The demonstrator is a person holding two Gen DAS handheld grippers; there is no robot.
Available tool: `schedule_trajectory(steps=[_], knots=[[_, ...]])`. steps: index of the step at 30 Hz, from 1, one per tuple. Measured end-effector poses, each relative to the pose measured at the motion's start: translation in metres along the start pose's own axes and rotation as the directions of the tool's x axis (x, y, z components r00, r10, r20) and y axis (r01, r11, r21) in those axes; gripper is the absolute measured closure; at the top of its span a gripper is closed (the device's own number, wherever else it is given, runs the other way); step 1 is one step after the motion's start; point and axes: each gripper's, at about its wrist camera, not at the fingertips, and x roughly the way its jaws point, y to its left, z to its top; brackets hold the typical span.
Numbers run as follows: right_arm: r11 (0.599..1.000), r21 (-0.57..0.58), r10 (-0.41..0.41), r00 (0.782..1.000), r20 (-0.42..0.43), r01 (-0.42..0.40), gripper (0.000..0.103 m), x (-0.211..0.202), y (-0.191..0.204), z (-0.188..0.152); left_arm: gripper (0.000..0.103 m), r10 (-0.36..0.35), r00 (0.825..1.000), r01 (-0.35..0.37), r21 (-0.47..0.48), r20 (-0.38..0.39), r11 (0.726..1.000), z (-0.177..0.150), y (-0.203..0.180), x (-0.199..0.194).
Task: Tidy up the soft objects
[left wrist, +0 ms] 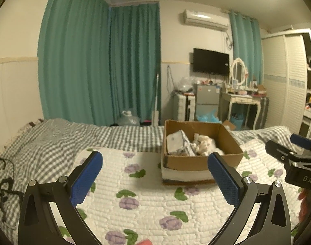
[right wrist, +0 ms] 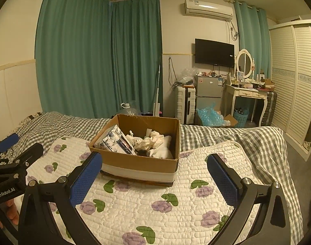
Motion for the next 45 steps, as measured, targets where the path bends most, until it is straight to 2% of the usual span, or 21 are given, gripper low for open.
schedule_trajectory(steps=[45], knots=[[1.0,-0.001,0.005,1.0,-0.022,-0.005,0.0,0.0037,0.0027,-0.0052,0.0,0.011,1.0,-0.011,-0.008,-0.009,1.0,-0.002,-0.0001,-0.0024]])
